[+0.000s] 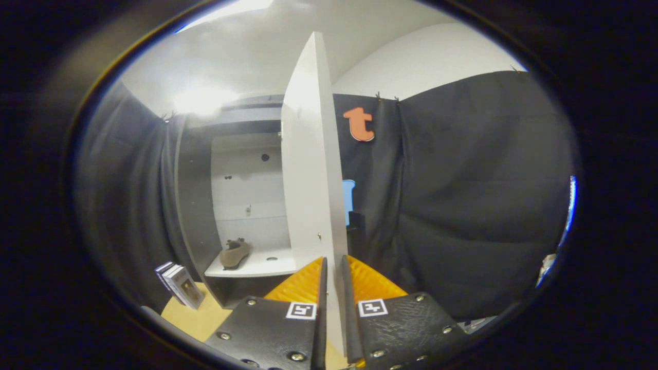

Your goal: Open the shoe cabinet door, grab the shoes and put them into the shoe cabinet, then close the shoe cabinet door.

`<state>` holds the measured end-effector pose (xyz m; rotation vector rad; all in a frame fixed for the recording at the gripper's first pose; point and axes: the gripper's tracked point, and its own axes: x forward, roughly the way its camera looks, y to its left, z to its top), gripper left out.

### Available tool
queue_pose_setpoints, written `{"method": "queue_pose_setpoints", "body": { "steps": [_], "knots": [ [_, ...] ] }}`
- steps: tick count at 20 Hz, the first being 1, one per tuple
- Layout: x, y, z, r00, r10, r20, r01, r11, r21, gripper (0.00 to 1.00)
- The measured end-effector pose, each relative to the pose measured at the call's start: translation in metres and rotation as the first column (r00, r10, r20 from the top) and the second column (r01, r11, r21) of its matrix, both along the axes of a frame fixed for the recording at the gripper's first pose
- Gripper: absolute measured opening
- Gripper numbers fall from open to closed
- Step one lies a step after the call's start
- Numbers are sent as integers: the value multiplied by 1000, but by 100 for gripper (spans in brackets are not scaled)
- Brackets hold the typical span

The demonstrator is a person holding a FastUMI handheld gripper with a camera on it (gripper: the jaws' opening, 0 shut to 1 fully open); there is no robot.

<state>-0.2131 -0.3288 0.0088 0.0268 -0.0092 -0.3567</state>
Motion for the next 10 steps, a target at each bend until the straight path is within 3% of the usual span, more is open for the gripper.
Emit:
{"method": "queue_pose_setpoints", "body": {
  "steps": [6,10],
  "knots": [
    [-3,13,-8,988,-152,9,152,988,5,15],
    [18,36,-9,981,-193,29,193,981,0,15]
  ]
}}
